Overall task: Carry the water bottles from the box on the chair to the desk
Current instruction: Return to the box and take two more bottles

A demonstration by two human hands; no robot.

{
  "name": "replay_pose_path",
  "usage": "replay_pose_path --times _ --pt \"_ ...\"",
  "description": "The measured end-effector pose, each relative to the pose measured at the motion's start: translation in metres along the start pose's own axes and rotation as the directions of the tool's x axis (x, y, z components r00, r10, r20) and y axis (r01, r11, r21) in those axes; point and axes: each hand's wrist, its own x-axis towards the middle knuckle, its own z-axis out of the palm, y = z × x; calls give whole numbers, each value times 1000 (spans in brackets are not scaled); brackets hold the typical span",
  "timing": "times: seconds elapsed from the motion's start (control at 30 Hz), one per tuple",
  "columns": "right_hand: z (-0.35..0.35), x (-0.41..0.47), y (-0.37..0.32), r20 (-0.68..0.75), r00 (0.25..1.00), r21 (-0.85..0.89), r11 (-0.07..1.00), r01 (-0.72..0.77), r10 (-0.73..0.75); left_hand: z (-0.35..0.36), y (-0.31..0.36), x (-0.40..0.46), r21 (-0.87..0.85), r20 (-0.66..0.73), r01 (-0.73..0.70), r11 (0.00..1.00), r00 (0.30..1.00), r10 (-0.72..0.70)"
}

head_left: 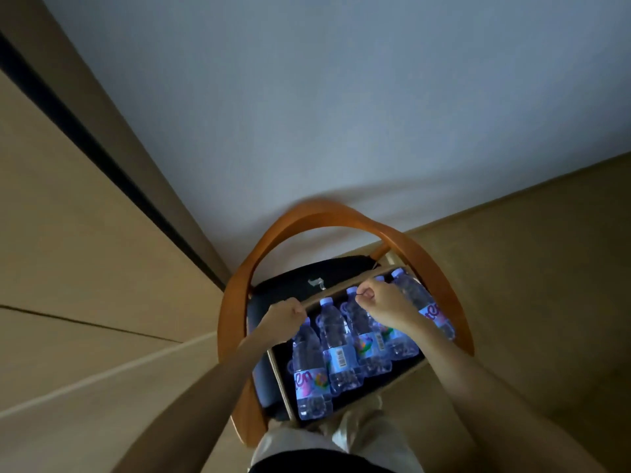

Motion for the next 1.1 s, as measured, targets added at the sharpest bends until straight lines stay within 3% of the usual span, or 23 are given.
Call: replay_pose_path --times 0.07,0.2,0.33,0.77,0.93,1.1 --pt "3 6 0 26 1000 24 1000 -17 16 10 -5 3 86 49 -12 996 999 7" --pt "13 24 0 99 995 29 999 -29 26 27 -14 6 47 65 30 998 997 -33" --pt "22 37 -3 128 992 8 1000 -23 22 37 -18 10 49 123 -32 998 992 26" --pt "56 79 -21 189 978 -142 988 -57 84 12 -44 6 -87 138 132 987 983 -120" --pt "81 86 -29 198 975 -262 964 -43 97 9 -62 -13 -49 16 192 980 981 -191" --pt "82 88 -29 239 968 -325 946 10 72 13 -62 -14 136 88 185 973 976 -198"
